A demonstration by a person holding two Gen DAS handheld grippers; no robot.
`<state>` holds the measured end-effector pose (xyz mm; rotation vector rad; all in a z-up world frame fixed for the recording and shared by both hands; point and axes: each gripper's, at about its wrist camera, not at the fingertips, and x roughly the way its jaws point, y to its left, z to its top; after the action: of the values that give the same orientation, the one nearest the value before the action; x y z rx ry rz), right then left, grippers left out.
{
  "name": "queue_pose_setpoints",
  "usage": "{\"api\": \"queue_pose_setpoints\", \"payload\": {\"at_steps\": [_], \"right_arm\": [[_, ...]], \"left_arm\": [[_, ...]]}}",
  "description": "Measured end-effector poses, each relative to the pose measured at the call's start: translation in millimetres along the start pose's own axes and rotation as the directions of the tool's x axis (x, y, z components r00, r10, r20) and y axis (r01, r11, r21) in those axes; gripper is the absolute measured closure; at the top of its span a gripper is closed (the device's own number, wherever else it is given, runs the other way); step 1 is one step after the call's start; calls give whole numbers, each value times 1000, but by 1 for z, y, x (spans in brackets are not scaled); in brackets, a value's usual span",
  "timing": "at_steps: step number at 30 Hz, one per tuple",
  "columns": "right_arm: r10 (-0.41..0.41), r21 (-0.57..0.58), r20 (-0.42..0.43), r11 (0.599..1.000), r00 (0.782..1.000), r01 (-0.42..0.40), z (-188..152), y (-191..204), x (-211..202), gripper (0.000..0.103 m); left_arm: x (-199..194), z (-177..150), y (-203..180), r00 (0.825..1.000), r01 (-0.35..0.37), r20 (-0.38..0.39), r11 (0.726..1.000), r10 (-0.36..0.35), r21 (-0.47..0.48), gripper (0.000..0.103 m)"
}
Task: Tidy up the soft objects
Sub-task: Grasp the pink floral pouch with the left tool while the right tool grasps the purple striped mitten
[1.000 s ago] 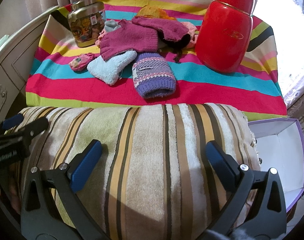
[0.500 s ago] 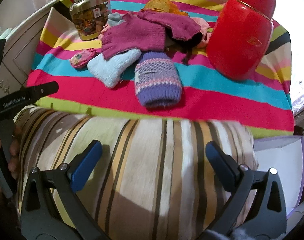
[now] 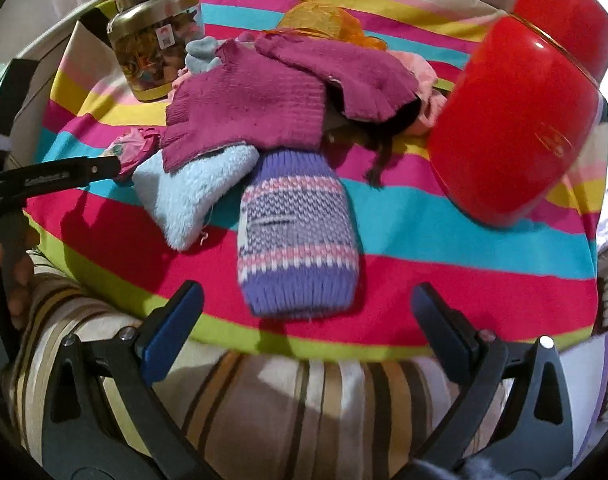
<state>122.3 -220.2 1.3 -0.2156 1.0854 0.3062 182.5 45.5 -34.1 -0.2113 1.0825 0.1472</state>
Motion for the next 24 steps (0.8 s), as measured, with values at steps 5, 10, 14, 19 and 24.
{"api": "queue_pose_setpoints", "payload": {"at_steps": [5, 10, 14, 19, 24], "right_arm": [[-13, -26, -25, 1000, 1000, 13, 15, 4, 20, 0], [-48, -49, -55, 998, 997, 45, 28, 8, 40, 0], [-63, -53, -77, 997, 995, 59, 36, 9, 55, 0], [-46, -39, -109, 998, 993, 42, 39, 4, 68, 1], [39, -14, -126, 999, 991, -41, 43, -3, 74, 28]], "left_arm": [[17, 9, -3, 1000, -15, -16, 1000, 16, 28, 15], [24, 13, -4, 1000, 4, -9, 999, -4, 48, 37], [19, 10, -10, 1000, 5, 19, 998, -6, 60, 49], [10, 6, -6, 998, 16, 54, 1000, -17, 24, 61], [7, 0, 1, 997, 41, 63, 999, -41, 5, 65]]}}
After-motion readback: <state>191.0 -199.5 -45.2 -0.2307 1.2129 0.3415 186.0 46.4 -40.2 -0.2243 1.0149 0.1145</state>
